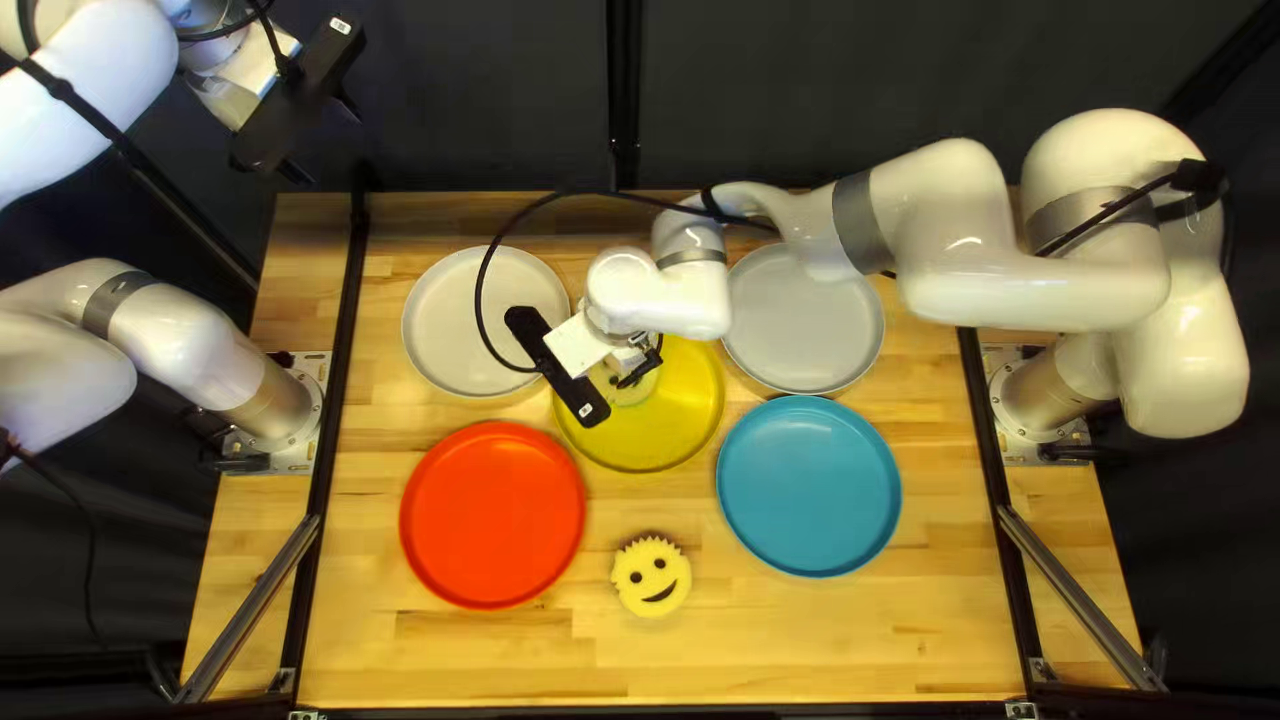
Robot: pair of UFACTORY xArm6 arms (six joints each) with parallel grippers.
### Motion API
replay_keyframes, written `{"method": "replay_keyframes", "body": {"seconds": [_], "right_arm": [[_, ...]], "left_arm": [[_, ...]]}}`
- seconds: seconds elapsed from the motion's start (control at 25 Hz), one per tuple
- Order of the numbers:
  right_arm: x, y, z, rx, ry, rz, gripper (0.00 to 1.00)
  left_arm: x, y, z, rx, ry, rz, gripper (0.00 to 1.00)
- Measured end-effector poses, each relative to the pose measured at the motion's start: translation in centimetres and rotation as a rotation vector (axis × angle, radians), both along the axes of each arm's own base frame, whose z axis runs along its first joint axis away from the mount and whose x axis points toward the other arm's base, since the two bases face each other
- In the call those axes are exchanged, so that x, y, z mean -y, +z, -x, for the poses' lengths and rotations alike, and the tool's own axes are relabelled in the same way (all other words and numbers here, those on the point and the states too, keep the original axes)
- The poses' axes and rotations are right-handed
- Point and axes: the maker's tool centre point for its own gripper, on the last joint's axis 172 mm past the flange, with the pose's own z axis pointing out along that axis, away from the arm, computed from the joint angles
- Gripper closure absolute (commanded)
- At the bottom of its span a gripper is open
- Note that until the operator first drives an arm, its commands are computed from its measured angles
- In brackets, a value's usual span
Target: Pick up sponge and scrub the plate
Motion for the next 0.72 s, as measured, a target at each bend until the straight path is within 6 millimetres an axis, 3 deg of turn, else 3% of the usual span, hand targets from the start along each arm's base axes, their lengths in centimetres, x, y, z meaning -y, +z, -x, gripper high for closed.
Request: {"method": "replay_keyframes", "body": {"seconds": [0.12,0.24,0.72], "right_arm": [[0.5,0.1,0.4,0.003,-0.009,-0.002,1.0],[-0.2,0.1,0.4,0.011,-0.008,-0.005,1.0],[-7.9,1.3,-1.3,0.042,0.077,0.031,1.0]], "left_arm": [[0.0,0.0,0.0,0.0,0.0,0.0,0.0],[0.0,0.0,0.0,0.0,0.0,0.0,0.0],[0.0,0.0,0.0,0.0,0.0,0.0,0.0]]}}
